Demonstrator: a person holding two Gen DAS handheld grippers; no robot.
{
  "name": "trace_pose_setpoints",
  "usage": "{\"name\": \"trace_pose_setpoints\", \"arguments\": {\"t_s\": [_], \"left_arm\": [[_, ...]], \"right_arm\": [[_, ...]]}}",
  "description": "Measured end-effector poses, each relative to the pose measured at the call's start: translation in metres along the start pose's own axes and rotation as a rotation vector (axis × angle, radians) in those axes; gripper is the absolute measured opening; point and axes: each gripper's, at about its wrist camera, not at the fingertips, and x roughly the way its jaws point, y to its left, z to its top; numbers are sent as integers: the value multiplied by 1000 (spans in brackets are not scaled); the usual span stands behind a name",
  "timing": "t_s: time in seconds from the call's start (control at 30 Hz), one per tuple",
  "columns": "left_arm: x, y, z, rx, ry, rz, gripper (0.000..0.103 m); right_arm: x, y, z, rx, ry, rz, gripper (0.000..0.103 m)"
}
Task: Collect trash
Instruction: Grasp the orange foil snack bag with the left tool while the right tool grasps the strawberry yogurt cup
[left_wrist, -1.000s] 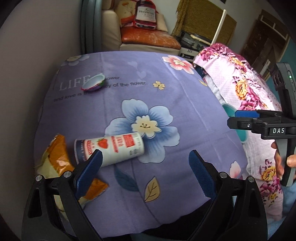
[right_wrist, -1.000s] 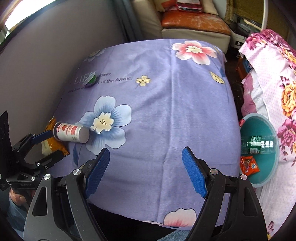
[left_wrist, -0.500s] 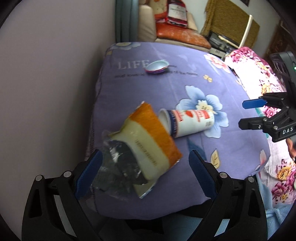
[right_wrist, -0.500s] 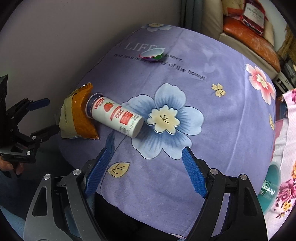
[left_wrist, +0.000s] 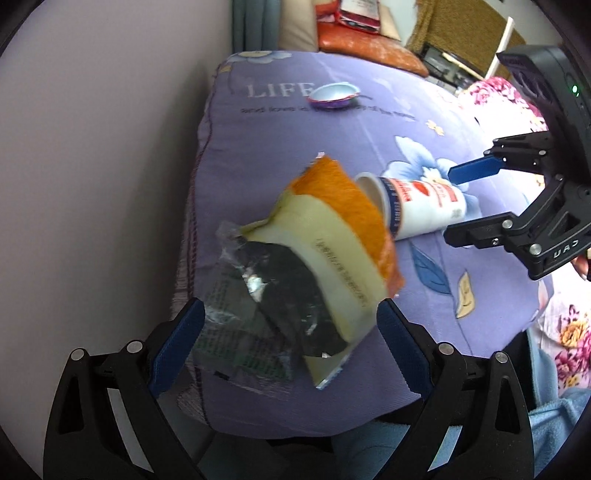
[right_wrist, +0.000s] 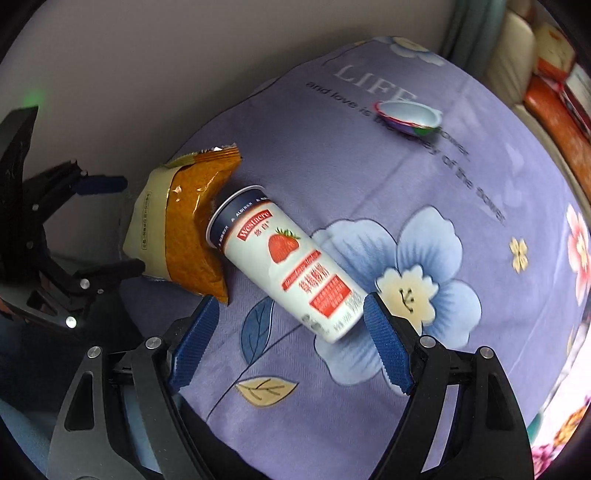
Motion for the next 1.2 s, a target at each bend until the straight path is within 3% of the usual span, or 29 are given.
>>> {"name": "trace_pose_setpoints", "arguments": {"t_s": [0.27,0.33,0.4,0.53,0.77,1.2], "left_arm": [[20,7,0,-9,33,-59,94],[24,4,1,1,35,-74,94],[26,-1,3,18,25,-84,94],[32,-4,8,15,10,-131,94],[37,-25,26,19,-18,-184,90],[57,-84,55,87,-6,-199,89]], "right_arm": [[26,5,15,-33,35,32,76],[31,4,14,-28,45,43,73],[33,1,14,-13,51,56,61],[29,-8,9,26,31,68,60],[17,-36,-14,140,6,63,58],[-10,-92,-88,383,-68,41,53]]}}
